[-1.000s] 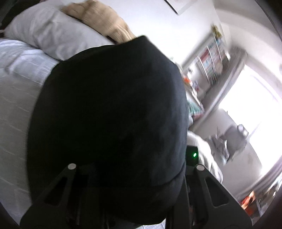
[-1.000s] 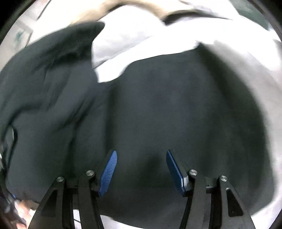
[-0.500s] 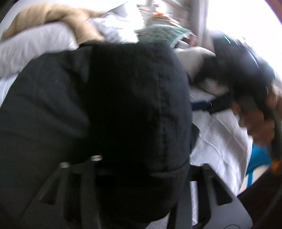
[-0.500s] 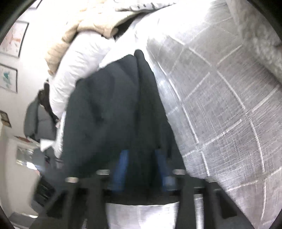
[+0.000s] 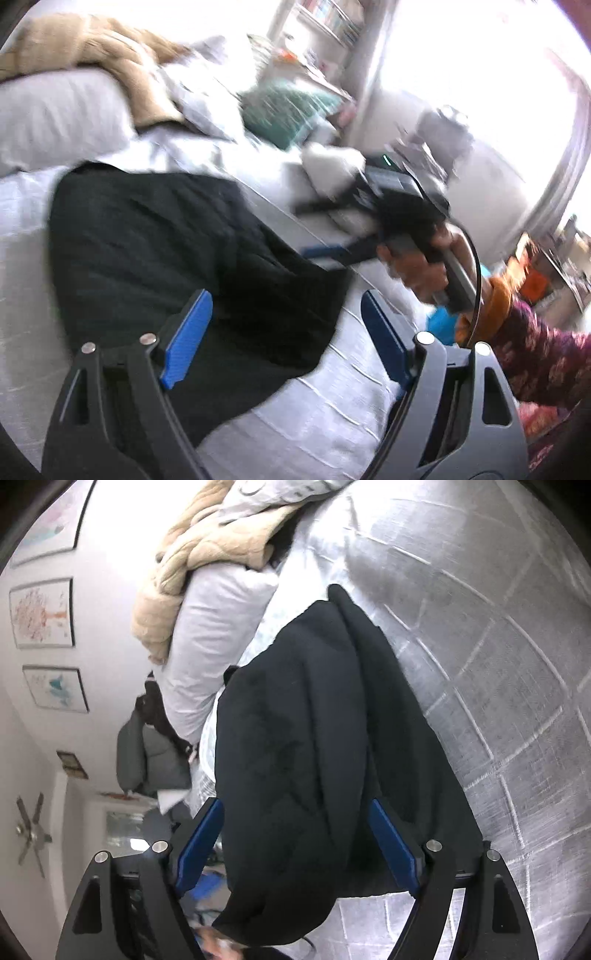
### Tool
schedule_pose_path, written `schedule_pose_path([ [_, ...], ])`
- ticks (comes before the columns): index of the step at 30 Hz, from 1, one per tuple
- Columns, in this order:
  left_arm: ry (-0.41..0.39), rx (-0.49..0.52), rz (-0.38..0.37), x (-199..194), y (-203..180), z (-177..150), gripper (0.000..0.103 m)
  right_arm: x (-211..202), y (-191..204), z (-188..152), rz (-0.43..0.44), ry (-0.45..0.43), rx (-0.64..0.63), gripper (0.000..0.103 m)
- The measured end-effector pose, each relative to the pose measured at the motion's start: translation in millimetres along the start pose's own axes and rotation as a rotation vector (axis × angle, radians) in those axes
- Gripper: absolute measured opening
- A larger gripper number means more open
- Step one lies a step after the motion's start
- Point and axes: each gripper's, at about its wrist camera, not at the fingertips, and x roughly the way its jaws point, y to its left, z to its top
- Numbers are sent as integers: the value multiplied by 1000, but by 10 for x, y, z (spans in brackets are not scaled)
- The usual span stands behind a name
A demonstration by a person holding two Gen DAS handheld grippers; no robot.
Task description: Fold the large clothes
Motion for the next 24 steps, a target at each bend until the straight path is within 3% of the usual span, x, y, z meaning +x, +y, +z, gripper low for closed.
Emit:
schedule_pose_path([
  [3,-36,-29,159,-92,375,-8,83,117,55,29,-26,9,-1,86],
  [5,6,-82,326,-12,640,-32,83,253,54,51,-59,28,3,86],
  [7,42,-151,396,45,864,-86,83,453,59,61,-121,64,5,86],
  [11,62,-215,426,231,1094,-207,78,802,193,91,-242,81,-77,85],
  [13,43,-252,419,248,1140,-219,78,907,326,94,-319,60,-155,79],
  [16,7,-267,415,258,1117,-183,73,923,550,50,-366,6,-280,48],
  [17,-12,-263,422,247,1081,-153,69,884,626,35,-363,-19,-309,33],
  [19,-69,-261,414,184,999,-111,66,794,744,15,-348,-54,-345,26],
  [21,-115,-277,374,173,995,-37,59,584,924,-20,-302,-99,-401,23],
  [24,-144,-287,332,176,914,0,59,228,1085,-50,-236,-157,-472,21],
])
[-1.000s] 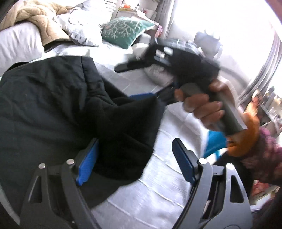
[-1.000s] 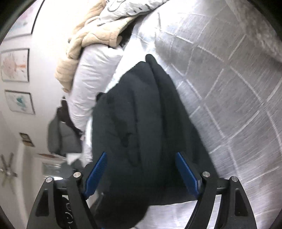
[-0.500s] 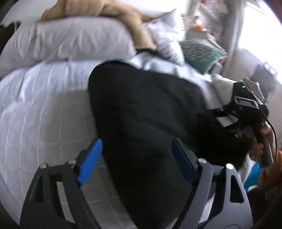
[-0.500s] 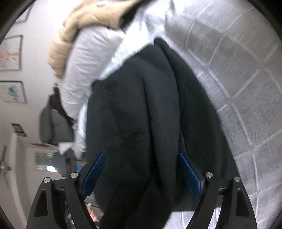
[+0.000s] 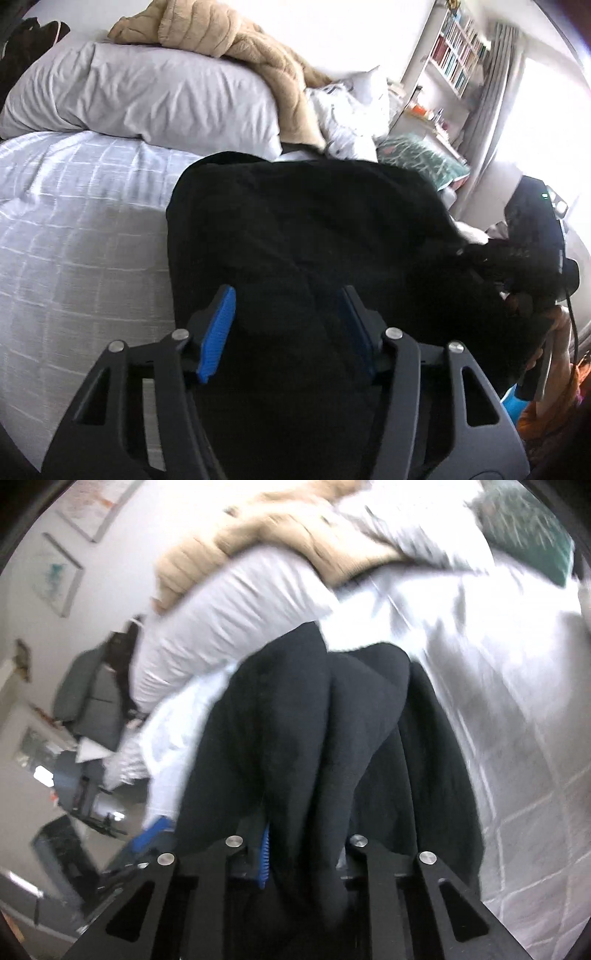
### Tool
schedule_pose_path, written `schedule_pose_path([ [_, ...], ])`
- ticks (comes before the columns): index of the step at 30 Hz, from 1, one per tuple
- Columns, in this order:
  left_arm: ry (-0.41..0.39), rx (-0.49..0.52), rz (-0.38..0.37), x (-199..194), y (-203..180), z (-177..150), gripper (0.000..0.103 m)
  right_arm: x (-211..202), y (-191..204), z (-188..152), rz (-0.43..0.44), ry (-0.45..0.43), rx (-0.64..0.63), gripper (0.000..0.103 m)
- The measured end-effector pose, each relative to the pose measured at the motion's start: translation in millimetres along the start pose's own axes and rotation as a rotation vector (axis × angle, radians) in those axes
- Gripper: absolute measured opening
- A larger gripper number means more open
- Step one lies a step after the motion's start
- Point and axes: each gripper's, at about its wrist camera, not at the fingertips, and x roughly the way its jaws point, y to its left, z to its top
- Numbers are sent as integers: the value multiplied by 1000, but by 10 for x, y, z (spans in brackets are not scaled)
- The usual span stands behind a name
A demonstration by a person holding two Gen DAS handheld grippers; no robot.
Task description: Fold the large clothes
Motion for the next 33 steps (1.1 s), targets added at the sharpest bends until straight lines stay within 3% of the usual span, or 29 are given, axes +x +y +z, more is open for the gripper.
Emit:
schedule_pose_path([
  [4,48,66,-8,157,-176,-105,59,-250,-300,39,-5,-46,22,21],
  [7,87,106,-6,334,-289,-246,59,-51,-728,-10,-64,13,106,27],
  [8,91,136,8,389,-342,-308,59,58,-876,-42,-102,48,137,34],
  [9,81,194,32,443,-422,-391,59,173,-1065,-101,-165,102,182,47],
  [11,64,261,78,481,-528,-467,60,165,-1260,-162,-181,133,256,61],
  [13,66,258,83,476,-532,-446,60,-30,-1239,-99,-169,104,265,61],
  [15,74,233,65,465,-481,-409,60,-337,-1142,-47,-175,13,236,61],
  [18,70,232,66,465,-471,-405,60,-646,-1021,-52,-35,-21,214,61],
  [21,67,241,75,457,-468,-397,60,-532,-881,-141,103,84,225,61],
  [25,68,239,74,447,-483,-410,60,-131,-960,-334,-46,273,247,61],
  [28,64,256,88,451,-508,-427,60,58,-1080,-436,-23,324,281,61],
  [30,60,245,95,452,-496,-419,61,14,-994,-393,39,287,232,41],
  [31,55,231,92,444,-477,-409,61,-35,-933,-371,76,262,201,38],
  [33,44,209,82,424,-452,-401,62,-165,-911,-295,247,186,198,30],
])
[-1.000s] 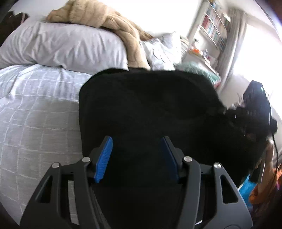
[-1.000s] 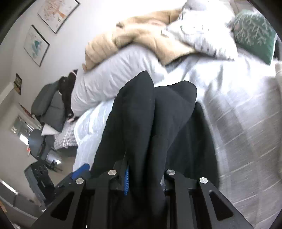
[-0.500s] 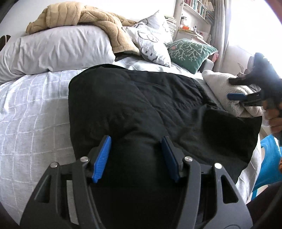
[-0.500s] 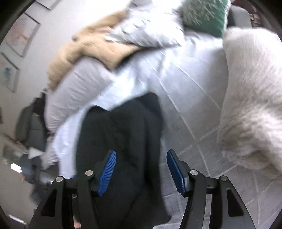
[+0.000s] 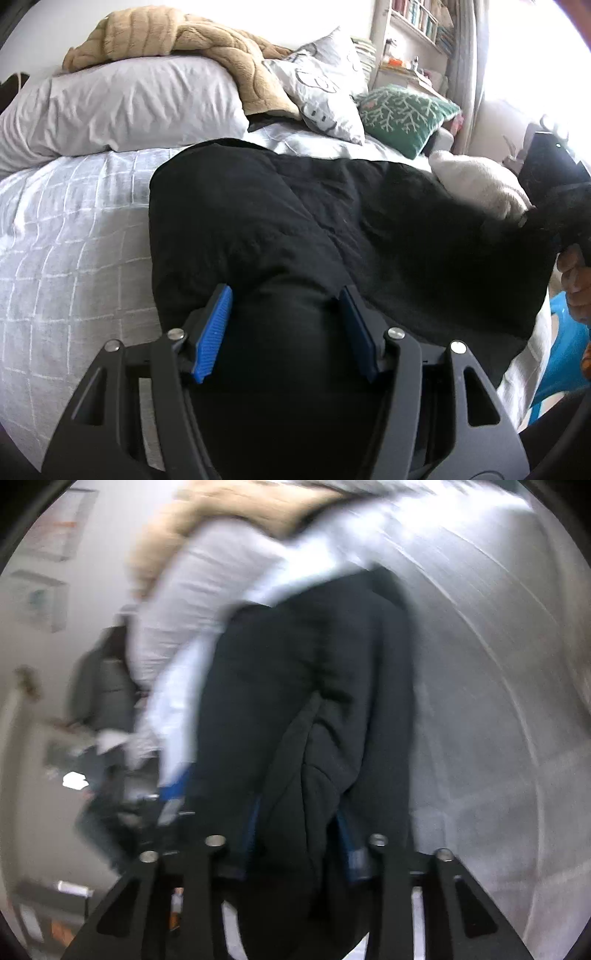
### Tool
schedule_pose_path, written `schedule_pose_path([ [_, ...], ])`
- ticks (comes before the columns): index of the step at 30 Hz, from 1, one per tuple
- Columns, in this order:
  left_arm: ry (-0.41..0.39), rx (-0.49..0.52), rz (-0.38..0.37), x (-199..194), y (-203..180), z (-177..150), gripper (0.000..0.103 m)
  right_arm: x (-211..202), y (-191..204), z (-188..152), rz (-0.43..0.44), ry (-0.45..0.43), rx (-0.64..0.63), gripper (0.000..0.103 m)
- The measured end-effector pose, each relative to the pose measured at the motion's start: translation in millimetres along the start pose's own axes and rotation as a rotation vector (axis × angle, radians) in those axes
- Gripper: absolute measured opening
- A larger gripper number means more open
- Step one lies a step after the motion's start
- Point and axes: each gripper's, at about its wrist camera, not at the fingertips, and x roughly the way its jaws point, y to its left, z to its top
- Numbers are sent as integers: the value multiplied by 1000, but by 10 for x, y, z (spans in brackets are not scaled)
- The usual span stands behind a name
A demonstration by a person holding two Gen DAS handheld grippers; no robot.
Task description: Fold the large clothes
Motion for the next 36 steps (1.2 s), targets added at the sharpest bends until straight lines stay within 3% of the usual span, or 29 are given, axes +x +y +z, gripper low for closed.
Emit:
schedule_pose_path([
  [3,-19,-37,-51,-31,12,-8,66,-161,-185,63,129,-53,63,28],
  [5,-14,-20,-57,-13,-51,-28,67,-159,-434,20,101,-35,147,27],
  [8,-10,82,-28,30,-242,-101,67,38,-726,-67,-141,41,213,33],
  [10,-6,130,11,38,-339,-109,68,22,-671,-76,-203,39,197,40],
  [13,23,88,-13,-46,-260,78,68,-137,-280,-35,-362,-51,94,49],
  [14,16,77,-16,-83,-233,123,68,-211,-47,-26,-467,-127,19,51],
  [16,-31,58,7,-181,-149,286,68,-253,325,16,-583,-263,-101,52],
  [20,-85,52,89,-132,-30,703,68,-49,748,238,-594,-446,-238,52],
  [24,-13,-7,122,403,120,1076,68,486,900,532,-575,-480,-272,52],
  [27,80,-26,175,909,248,1090,68,874,702,713,-619,-446,-256,52],
  [30,186,-78,202,1326,477,1011,71,918,374,652,-676,-427,-214,51],
  [36,236,-114,211,1657,590,891,81,876,-296,694,-529,-400,-19,38],
])
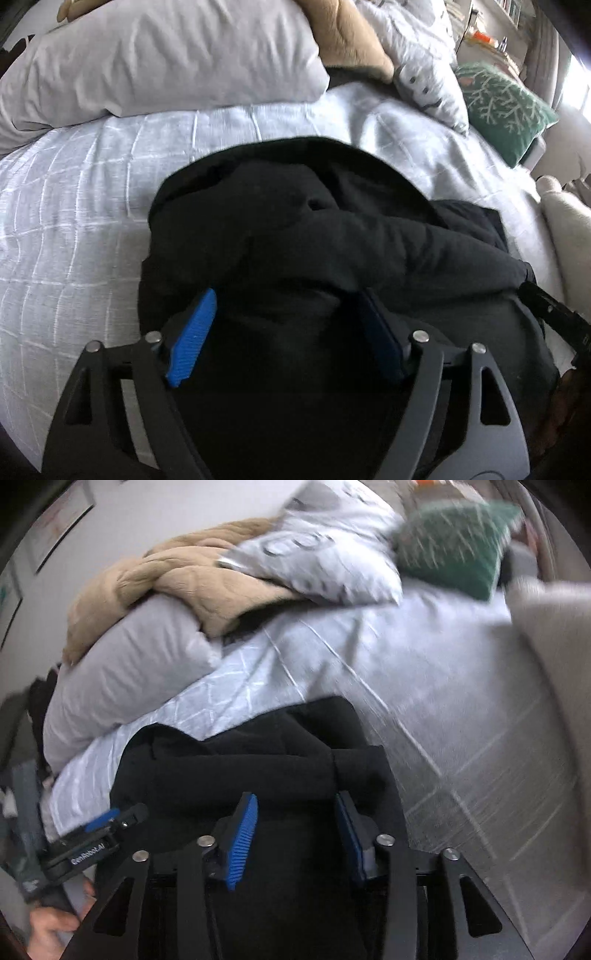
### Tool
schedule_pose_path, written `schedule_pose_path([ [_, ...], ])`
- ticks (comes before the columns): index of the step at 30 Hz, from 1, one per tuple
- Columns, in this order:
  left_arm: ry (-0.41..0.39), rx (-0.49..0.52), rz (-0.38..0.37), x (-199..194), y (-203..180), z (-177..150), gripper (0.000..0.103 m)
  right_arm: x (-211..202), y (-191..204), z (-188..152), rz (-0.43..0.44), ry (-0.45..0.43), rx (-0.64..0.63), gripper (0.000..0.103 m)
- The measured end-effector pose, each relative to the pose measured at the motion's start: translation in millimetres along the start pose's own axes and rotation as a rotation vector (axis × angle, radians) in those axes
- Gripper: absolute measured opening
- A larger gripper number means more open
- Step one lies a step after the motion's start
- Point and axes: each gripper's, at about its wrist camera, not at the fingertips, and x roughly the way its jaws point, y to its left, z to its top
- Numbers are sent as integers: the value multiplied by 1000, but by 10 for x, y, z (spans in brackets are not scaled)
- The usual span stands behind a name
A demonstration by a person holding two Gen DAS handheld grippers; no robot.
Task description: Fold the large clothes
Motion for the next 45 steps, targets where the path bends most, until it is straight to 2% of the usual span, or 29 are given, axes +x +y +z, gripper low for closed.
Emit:
schedule_pose_path([
  [5,13,6,13,54,-4,40,82,128,-235,-42,61,16,122,30],
  [8,0,16,22,-120,-4,43,80,30,-138,-52,32,12,87,30],
  [10,-14,2,-10,-353,23,6,77,-111,3,-44,-6,18,27,35],
  [12,-44,-1,-95,-681,8,-106,76,-292,154,-59,-5,18,-46,52],
  [15,-86,60,-168,-1070,-120,-325,74,-512,346,-165,37,41,-141,52],
  [18,-62,169,-220,-1260,-353,-667,68,-619,486,-386,24,72,-260,52],
  [20,-42,222,-196,-1252,-440,-939,67,-608,501,-598,-26,93,-347,52],
  [22,-92,257,-169,-1300,-433,-1203,68,-626,453,-762,-50,89,-409,52],
  [24,-125,227,-181,-1398,-334,-1428,68,-689,364,-876,-30,75,-430,52],
  [29,-103,238,-185,-1644,-294,-1631,68,-1065,156,-1122,-1,35,-481,52],
  [32,-79,251,-203,-1763,-242,-1714,74,-1240,34,-1161,0,62,-485,52],
  [34,-23,226,-248,-1803,-162,-1680,83,-1346,-89,-1117,-3,91,-453,55],
  [36,11,177,-270,-1832,-55,-1613,84,-1447,-315,-975,2,116,-325,66],
  [39,32,67,-299,-1847,143,-1498,90,-1542,-723,-752,139,140,-64,75],
  [41,77,-35,-351,-1773,293,-1423,93,-1502,-909,-661,238,184,76,80],
  [43,123,-149,-413,-1643,429,-1356,93,-1379,-978,-621,341,257,168,82],
  [45,176,-261,-475,-1444,555,-1312,93,-1228,-969,-610,386,322,218,82],
])
